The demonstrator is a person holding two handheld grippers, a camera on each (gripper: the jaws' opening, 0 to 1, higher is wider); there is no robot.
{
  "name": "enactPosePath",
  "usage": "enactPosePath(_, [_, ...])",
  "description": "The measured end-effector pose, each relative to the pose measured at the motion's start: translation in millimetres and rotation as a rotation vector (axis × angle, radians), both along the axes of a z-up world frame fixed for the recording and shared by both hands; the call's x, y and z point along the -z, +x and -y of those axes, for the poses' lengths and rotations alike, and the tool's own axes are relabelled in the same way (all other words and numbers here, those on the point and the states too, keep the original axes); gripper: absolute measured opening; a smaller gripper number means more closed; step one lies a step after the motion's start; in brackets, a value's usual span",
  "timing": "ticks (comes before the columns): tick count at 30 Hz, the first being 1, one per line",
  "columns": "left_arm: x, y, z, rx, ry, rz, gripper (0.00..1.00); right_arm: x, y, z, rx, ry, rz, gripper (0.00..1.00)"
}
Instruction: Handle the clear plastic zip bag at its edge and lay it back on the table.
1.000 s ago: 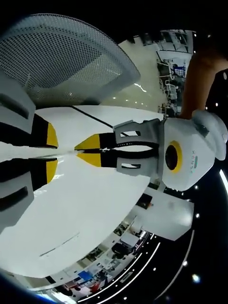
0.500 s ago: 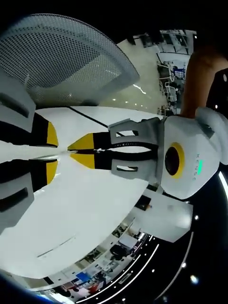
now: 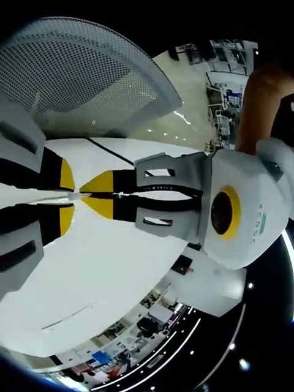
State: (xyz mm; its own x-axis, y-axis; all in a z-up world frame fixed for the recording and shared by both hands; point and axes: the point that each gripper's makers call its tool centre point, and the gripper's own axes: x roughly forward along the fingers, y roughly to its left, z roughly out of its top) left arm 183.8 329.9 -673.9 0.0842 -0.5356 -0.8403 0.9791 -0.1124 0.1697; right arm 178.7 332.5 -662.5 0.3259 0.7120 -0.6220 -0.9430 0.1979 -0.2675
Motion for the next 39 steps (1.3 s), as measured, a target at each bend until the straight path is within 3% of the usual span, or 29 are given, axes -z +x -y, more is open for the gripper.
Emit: enactPosePath(39, [-1.2, -3.9, 10, 0.011, -0.007, 0.013, 0.0, 1.7, -3, 1, -0.012, -0.009, 0.002, 0.0])
